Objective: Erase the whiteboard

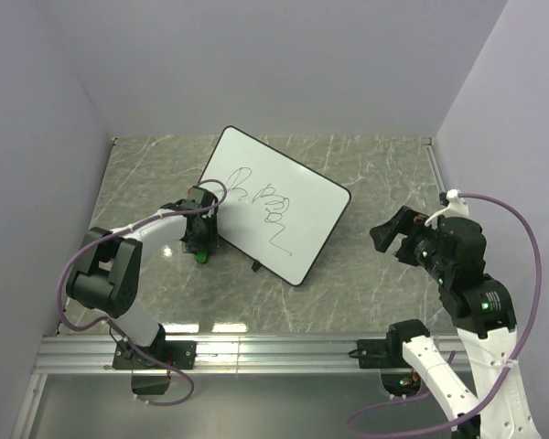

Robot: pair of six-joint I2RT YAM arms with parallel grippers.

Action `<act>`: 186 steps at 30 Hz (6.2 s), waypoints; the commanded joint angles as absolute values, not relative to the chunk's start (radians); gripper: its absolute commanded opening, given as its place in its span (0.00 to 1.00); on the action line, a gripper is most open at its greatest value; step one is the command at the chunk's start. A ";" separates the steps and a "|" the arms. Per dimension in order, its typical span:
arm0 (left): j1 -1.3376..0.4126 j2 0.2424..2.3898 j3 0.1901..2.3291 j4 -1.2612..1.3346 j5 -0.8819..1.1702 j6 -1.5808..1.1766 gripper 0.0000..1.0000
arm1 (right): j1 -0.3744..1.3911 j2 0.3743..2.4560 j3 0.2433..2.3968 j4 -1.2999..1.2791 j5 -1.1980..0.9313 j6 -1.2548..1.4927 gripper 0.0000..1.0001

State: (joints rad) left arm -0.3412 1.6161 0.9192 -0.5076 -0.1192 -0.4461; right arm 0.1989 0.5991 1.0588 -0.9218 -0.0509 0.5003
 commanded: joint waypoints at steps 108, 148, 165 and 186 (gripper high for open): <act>-0.568 1.793 1.335 -0.147 0.201 -0.517 0.00 | 0.318 1.861 1.614 -0.514 -0.902 0.350 0.00; -0.374 1.896 1.412 -0.227 0.290 -0.480 0.00 | 0.337 1.868 1.617 -0.517 -0.904 0.351 0.00; -0.219 1.995 1.299 -0.158 0.301 -0.514 0.00 | 0.345 1.856 1.605 -0.492 -0.934 0.374 0.00; -0.297 2.008 1.419 -0.233 0.443 -0.402 0.00 | 0.368 1.864 1.608 -0.485 -0.925 0.377 0.00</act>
State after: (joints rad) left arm -0.1558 1.9739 1.4002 -0.0502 0.3283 -0.4805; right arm 0.2840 1.8610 1.5860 -0.4950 -0.8200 0.4515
